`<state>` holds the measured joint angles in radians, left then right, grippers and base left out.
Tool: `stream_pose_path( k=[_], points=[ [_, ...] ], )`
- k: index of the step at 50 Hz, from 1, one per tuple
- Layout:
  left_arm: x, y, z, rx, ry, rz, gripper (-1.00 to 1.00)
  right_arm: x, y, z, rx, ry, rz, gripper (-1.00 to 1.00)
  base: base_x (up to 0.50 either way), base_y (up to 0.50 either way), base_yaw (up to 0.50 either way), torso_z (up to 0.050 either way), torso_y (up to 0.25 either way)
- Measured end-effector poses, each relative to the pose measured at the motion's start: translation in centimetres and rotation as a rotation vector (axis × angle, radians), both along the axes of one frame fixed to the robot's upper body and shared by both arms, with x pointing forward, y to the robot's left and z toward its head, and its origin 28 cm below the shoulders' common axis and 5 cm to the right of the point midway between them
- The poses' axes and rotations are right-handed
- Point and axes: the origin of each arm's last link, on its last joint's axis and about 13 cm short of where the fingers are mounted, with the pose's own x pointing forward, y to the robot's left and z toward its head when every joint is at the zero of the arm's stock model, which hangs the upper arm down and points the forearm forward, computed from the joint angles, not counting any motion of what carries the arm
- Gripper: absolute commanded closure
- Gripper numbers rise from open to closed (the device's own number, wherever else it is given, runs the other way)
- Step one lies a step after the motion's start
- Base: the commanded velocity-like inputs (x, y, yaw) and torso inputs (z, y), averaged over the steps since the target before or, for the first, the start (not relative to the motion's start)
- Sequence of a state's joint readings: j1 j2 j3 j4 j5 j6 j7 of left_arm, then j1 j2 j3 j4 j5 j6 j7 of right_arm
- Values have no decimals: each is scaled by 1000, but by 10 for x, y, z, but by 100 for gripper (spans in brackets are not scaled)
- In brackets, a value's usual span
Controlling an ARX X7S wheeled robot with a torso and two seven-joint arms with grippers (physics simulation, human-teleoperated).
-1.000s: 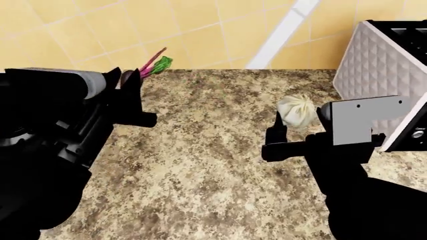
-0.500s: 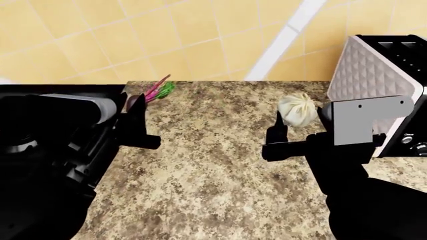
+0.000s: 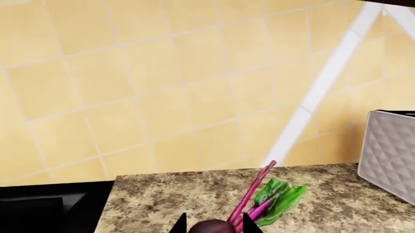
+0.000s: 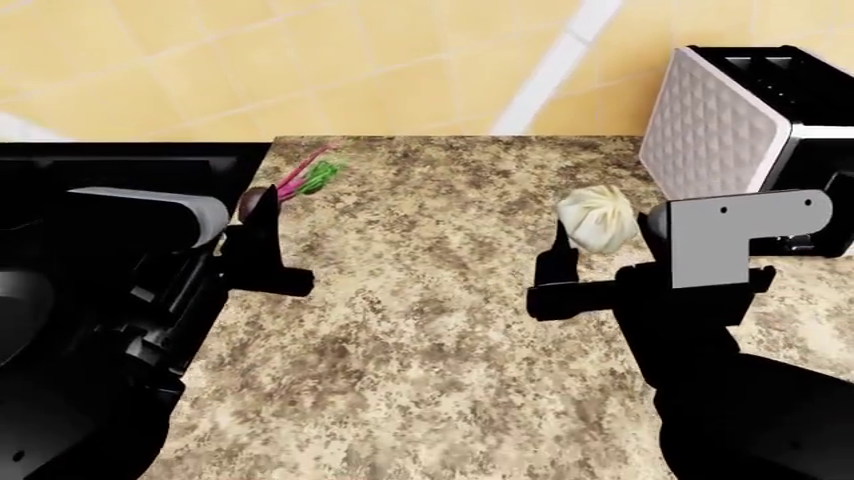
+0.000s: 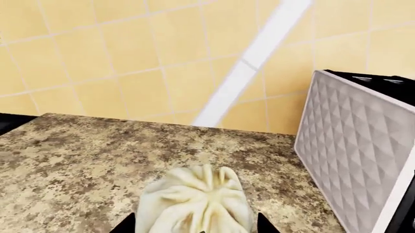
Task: Place both pans onto different burners. Then place the beet and the dumpling on different pans.
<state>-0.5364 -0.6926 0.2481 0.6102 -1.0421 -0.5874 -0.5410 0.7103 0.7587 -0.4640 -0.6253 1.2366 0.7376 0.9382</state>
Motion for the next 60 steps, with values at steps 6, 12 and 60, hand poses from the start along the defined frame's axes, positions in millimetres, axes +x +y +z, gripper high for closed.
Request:
stream_pose_path(
  k=[6,12,60],
  points=[
    [0,0,1,3,-1,3,100,0,-1,0,-2,-5,-6,100,0,500,0,0,0],
    [-1,1,2,6,-3,10,100,0,0,0,-3,-9,-5,100,0,500,0,0,0],
    [-1,4,7,15,3,41,100,0,1,5,-3,-22,3,100,0,500,0,0,0]
  ],
)
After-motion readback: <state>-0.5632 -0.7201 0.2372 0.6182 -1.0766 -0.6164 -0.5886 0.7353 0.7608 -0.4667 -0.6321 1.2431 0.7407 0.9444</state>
